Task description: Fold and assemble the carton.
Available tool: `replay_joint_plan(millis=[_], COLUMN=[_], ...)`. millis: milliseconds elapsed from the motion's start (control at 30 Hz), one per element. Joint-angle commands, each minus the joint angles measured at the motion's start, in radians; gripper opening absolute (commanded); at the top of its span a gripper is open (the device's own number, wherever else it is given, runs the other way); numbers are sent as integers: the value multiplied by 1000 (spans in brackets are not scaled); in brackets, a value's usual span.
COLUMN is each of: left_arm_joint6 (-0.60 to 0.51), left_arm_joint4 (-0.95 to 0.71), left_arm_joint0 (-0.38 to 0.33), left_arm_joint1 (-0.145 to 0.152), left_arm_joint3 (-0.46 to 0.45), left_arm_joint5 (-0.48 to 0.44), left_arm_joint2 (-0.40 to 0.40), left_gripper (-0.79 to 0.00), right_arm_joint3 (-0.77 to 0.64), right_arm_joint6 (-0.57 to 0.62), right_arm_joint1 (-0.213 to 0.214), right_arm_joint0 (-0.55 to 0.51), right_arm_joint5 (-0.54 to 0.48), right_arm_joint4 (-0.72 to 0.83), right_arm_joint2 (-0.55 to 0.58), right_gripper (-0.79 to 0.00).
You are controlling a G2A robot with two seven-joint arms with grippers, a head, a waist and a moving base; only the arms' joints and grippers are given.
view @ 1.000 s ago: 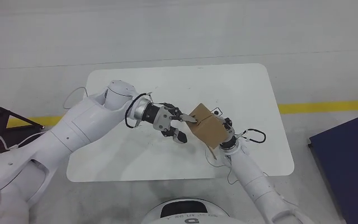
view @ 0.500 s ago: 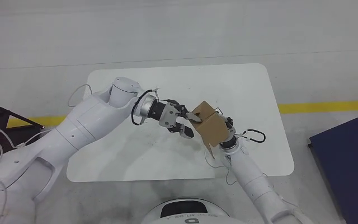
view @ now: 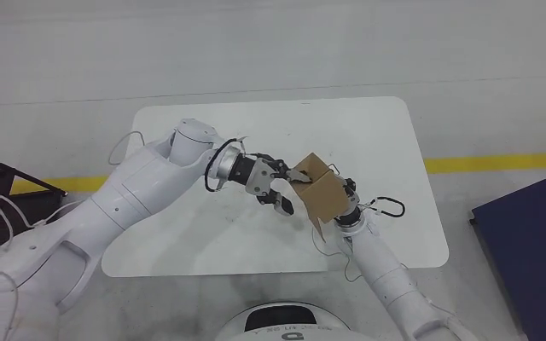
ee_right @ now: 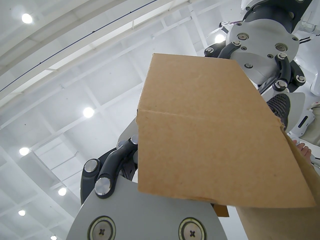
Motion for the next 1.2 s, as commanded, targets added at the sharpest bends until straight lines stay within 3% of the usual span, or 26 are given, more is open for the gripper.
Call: replay_joint_plan(millis=[0, 167, 367, 633, 900, 1033, 1167], left_arm_joint6=[2, -16, -61, -115, -191, -236, -285], left_arm_joint4=[5, 3, -14, -75, -178, -204, -220], left_arm_joint0=[6, 13, 55, 195, 357, 419, 499], left_arm_joint1=[-1, 2, 35, 103, 149, 167, 192], left_arm_joint3=[-3, -1, 12, 14, 71, 91, 119], left_arm_joint5=[1, -22, -78, -169, -271, -323, -374], left_arm_joint2=[-2, -28, -116, -275, -412, -482, -568], left_gripper=[-222, -182, 0, 0, 0, 0, 0], right_arm_joint3=[0, 0, 0, 0, -3, -59, -156], right_arm_joint6=[0, 0, 0, 0, -9, -183, -384], right_arm_joint1=[0, 0, 0, 0, 0, 21, 70], right_arm_joint0=[0, 0, 0, 0, 0, 25, 45], right_arm_joint5=[0, 0, 0, 0, 3, 36, 157], right_arm_joint4=[0, 0, 0, 0, -4, -155, -492], right_arm_joint2=[0, 0, 0, 0, -1, 31, 96], right_gripper=[-785, -785, -785, -785, -785, -785, -785])
